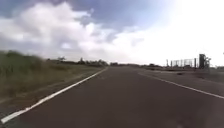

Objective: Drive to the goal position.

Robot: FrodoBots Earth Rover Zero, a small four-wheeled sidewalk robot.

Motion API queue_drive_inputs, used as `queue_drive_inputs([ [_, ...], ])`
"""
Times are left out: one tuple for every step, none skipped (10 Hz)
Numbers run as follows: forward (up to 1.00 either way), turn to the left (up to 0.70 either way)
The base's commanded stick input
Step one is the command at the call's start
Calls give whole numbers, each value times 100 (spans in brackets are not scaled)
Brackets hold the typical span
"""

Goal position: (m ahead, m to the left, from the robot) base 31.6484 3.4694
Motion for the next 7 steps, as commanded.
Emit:
queue_drive_inputs([
  [100, 0],
  [100, 0],
  [100, 0],
  [100, 0],
  [100, 0],
  [100, 0],
  [100, 0],
])
